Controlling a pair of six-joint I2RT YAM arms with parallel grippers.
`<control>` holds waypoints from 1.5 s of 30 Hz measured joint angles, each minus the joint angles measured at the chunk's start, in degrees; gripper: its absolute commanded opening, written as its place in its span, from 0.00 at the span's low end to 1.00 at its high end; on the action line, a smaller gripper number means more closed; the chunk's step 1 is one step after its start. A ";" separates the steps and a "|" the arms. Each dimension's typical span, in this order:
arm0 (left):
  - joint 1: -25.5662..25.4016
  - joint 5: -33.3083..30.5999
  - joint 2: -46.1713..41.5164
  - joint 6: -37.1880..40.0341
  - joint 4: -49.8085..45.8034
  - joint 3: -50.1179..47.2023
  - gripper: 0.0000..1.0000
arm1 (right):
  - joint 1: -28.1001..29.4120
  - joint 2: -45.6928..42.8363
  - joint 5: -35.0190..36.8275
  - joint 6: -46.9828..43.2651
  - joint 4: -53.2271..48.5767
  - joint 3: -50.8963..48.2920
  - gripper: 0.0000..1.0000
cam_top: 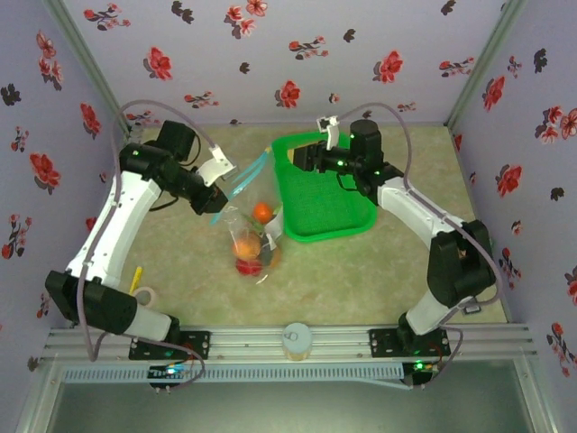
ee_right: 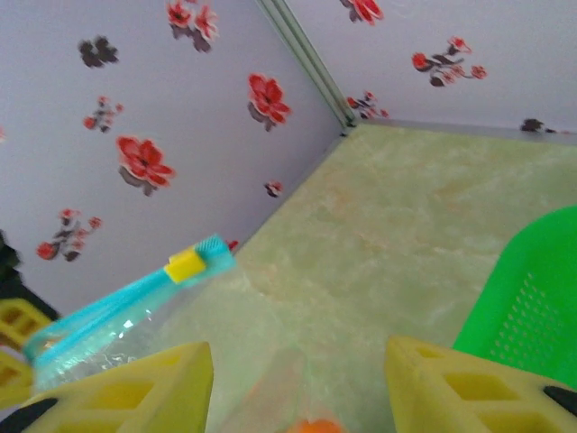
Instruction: Place the food in the zip-top bag and seal the zipper
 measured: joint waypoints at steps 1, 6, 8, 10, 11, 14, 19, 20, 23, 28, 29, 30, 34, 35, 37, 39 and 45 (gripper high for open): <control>0.17 -1.05 0.04 -0.31 -0.04 -0.35 0.13 | -0.28 0.92 -1.03 0.83 2.14 0.00 0.53; 1.27 -5.05 -0.94 -1.64 0.17 -0.66 0.13 | -0.98 8.39 -6.80 6.88 14.23 0.02 0.52; 1.66 -5.88 -1.90 -2.05 0.28 -0.66 0.13 | -0.98 11.45 -8.85 9.64 18.43 0.15 0.52; 1.99 -6.56 -3.04 -2.32 0.50 -0.66 0.13 | -0.98 14.05 -10.56 12.76 23.02 0.46 0.51; 2.16 -6.80 -3.65 -2.49 0.70 -0.66 0.13 | -0.98 15.21 -11.54 14.53 25.79 0.59 0.51; 2.60 -7.23 -4.74 -2.71 1.16 -0.66 0.13 | -0.90 17.18 -14.14 19.12 32.79 1.49 0.53; 2.84 -7.32 -4.74 -2.80 1.64 -0.66 0.13 | 0.46 17.40 -16.20 18.71 34.73 5.66 0.56; 2.84 -7.30 -4.70 -2.89 1.73 -0.66 0.13 | 1.03 17.40 -16.13 16.81 32.63 6.95 0.57; 2.84 -7.28 -4.31 -2.95 1.95 -0.66 0.13 | 2.75 17.40 -15.19 9.75 23.61 10.73 0.58; 2.84 -7.13 -3.50 -3.08 2.16 -0.66 0.13 | 4.52 18.05 -13.97 1.42 11.61 16.41 0.58; 2.84 -7.10 -3.43 -3.17 2.19 -0.66 0.13 | 4.57 18.32 -13.97 0.63 10.69 16.94 0.59; 2.84 -7.10 -3.41 -3.17 2.21 -0.66 0.13 | 4.57 18.69 -13.99 0.00 9.70 17.35 0.58; 2.84 -7.10 -3.41 -3.19 2.45 -0.66 0.13 | 4.57 20.76 -14.05 -1.55 6.91 18.10 0.58; 2.84 -7.10 -3.41 -3.19 2.45 -0.66 0.13 | 4.57 21.22 -14.10 -1.90 6.16 18.14 0.57; 2.84 -7.08 -3.41 -3.21 2.51 -0.66 0.13 | 4.61 21.97 -14.51 -2.51 4.96 18.25 0.54; 2.84 -7.10 -3.41 -3.37 2.62 -0.66 0.13 | 4.85 22.25 -15.23 -2.91 4.07 18.25 0.51; 2.84 -7.10 -3.41 -3.41 2.64 -0.66 0.13 | 5.64 22.27 -18.97 -2.89 5.42 17.66 0.41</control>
